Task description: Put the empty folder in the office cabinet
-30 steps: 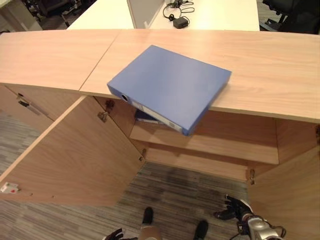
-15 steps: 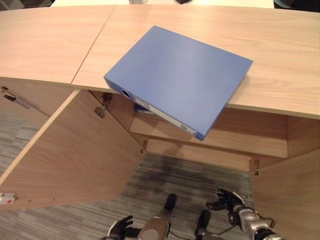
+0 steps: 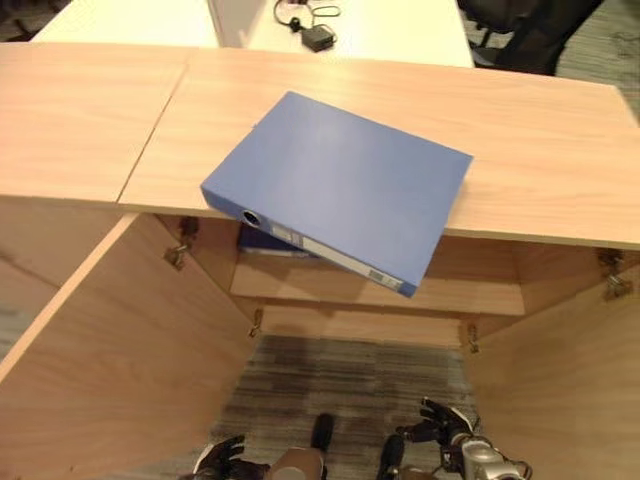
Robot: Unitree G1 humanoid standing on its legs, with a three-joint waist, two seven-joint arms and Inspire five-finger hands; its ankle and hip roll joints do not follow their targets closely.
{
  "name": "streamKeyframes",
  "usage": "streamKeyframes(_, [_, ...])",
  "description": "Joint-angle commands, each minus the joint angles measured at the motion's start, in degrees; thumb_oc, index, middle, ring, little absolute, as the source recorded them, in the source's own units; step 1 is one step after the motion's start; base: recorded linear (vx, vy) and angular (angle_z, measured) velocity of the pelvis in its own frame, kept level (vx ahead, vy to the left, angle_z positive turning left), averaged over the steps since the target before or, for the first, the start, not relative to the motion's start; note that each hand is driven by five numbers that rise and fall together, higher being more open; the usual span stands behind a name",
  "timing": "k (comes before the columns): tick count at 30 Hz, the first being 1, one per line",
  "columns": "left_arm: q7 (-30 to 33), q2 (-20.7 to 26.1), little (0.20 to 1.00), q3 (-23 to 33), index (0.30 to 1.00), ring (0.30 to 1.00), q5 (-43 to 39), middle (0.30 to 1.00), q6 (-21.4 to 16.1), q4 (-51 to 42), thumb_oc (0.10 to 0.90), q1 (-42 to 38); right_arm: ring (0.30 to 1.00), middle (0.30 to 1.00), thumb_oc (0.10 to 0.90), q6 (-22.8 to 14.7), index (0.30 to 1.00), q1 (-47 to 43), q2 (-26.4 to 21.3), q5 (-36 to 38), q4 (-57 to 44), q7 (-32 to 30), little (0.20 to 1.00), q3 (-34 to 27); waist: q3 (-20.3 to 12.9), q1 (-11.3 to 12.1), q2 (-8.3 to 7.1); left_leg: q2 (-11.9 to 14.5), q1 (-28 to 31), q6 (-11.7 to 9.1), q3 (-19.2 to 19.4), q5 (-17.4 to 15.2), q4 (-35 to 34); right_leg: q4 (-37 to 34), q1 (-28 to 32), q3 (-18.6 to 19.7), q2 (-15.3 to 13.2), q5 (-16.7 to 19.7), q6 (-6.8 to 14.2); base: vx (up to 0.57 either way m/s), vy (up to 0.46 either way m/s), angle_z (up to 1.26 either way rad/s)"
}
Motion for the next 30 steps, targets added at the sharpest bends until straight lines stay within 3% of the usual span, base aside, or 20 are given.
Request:
streamKeyframes(1, [0.8, 4.9, 0.900, 0.3, 0.900, 0.900, 1.4, 0.900, -0.5, 1.4, 0.800, 0.7, 0.900, 0.900, 0.800, -1.4, 0.900, -1.9, -0.9, -2.0, -4.4, 0.6, 0.900, 0.5, -0.6, 2.2, 1.54, 0.4, 1.9, -2.8, -2.6, -3.2, -3.7, 8.3, 3.9, -9.3, -4.5, -3.3, 5.5, 0.07, 0.000, -0.24])
streamKeyframes(3, [0.6, 5.7, 0.900, 0.9, 0.900, 0.900, 1.5, 0.900, -0.5, 1.5, 0.800, 1.1, 0.900, 0.900, 0.800, -1.3, 0.900, -1.9, -0.7, -2.2, -4.1, 0.5, 0.900, 0.7, -0.8, 3.6, 1.12, 1.0, 1.9, -3.3, -1.1, -3.9, -3.7, 1.7, 6.2, -13.8, -6.8, -3.4, 3.8, 0.04, -0.052, -0.30])
streamKeyframes(4, [0.5, 5.9, 0.900, 1.2, 0.900, 0.900, 1.1, 0.900, -0.6, 1.5, 0.800, 1.1, 0.900, 0.900, 0.800, -1.4, 0.900, -2.0, -0.8, -1.9, -3.7, 0.5, 0.900, 0.6, -1.0, 4.1, 0.97, 1.0, 1.7, -3.5, -0.8, -3.9, -3.7, -1.0, 6.1, -14.0, -7.5, -1.9, 3.5, 0.08, -0.036, -0.44])
streamKeyframes(6, [0.6, 5.5, 0.900, 1.7, 0.900, 0.900, 0.2, 0.900, -1.0, 2.2, 0.800, 0.6, 0.900, 0.900, 0.800, -1.5, 0.900, -2.4, -1.5, -1.2, -2.3, 0.3, 0.900, -0.3, -1.9, 3.2, 1.41, 0.9, 1.5, -3.3, -1.3, -3.8, -3.7, -4.3, 3.8, -6.0, -7.5, 0.8, 3.9, 0.15, -0.005, -0.43])
streamKeyframes(8, [0.5, 5.3, 0.900, 2.1, 0.900, 0.900, 0.1, 0.900, -1.1, 2.6, 0.800, 0.9, 0.900, 0.900, 0.800, -1.5, 0.900, -2.2, -1.6, -1.2, -2.2, 0.3, 0.900, -0.2, -2.6, 3.0, 1.08, 0.9, 1.4, -3.7, -1.1, -4.2, -3.7, -6.7, 4.3, -4.2, -7.8, 1.7, 4.2, 0.13, -0.055, -0.13])
streamKeyframes(11, [0.5, 5.0, 0.900, 2.1, 0.900, 0.900, 0.5, 0.900, -1.2, 3.0, 0.800, 1.3, 0.900, 0.900, 0.800, -1.4, 0.900, -1.9, -1.6, -1.4, -2.3, 0.3, 0.900, -0.2, -3.0, 3.3, 0.81, 1.3, 1.8, -4.1, -0.8, -4.8, -3.7, -7.9, 5.0, -4.6, -8.2, 2.1, 4.1, 0.11, -0.067, 0.08])
streamKeyframes(25, [1.1, 2.2, 0.900, -0.3, 0.900, 0.900, -0.9, 0.900, -2.4, -0.2, 0.800, 0.6, 0.900, 0.900, 0.800, -1.9, 0.900, -0.5, -4.3, -1.3, -2.8, 0.5, 0.900, 0.3, -4.4, 2.7, 0.91, 5.6, 1.7, -8.2, -4.4, -3.8, -3.7, -13.8, 9.6, -7.4, -3.3, -2.6, 1.7, 0.09, -0.141, 0.09])
streamKeyframes(30, [2.6, 2.7, 0.900, -1.2, 0.900, 0.900, -0.3, 0.900, -3.4, -5.7, 0.800, -0.5, 0.900, 0.900, 0.800, -2.3, 0.900, 0.3, -5.7, -2.0, -3.0, 0.4, 0.900, 0.4, -4.6, 3.3, 1.26, 6.9, 1.6, -9.6, -6.0, -2.7, -3.7, -13.8, 10.4, -8.3, -1.8, -4.8, 0.9, 0.04, -0.104, 0.11])
